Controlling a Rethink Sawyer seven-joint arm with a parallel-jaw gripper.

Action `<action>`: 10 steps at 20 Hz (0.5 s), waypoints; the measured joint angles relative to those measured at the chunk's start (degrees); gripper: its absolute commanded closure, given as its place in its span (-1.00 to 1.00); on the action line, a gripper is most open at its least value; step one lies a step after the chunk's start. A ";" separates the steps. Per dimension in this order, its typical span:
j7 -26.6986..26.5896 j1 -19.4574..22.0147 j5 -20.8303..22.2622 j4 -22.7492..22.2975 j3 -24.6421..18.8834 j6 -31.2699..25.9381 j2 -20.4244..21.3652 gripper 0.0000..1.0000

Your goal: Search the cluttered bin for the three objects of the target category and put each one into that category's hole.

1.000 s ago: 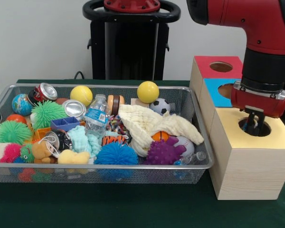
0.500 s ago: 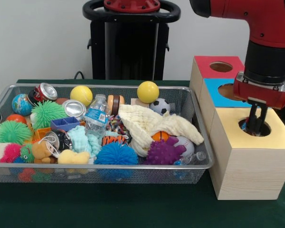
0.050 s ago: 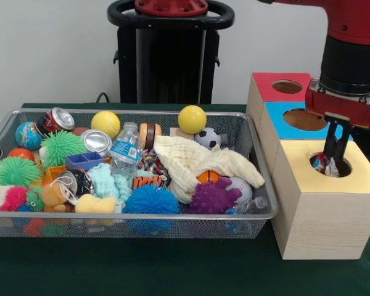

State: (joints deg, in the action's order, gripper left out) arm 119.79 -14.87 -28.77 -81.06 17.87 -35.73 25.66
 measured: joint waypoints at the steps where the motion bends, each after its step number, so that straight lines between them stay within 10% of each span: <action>1: 0.00 0.00 0.01 0.17 0.10 -0.24 0.12 1.00; 10: 0.00 -0.06 0.10 2.77 2.12 -3.35 1.79 1.00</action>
State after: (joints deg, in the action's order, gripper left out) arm 119.79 -14.93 -28.67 -78.29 19.99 -39.09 27.45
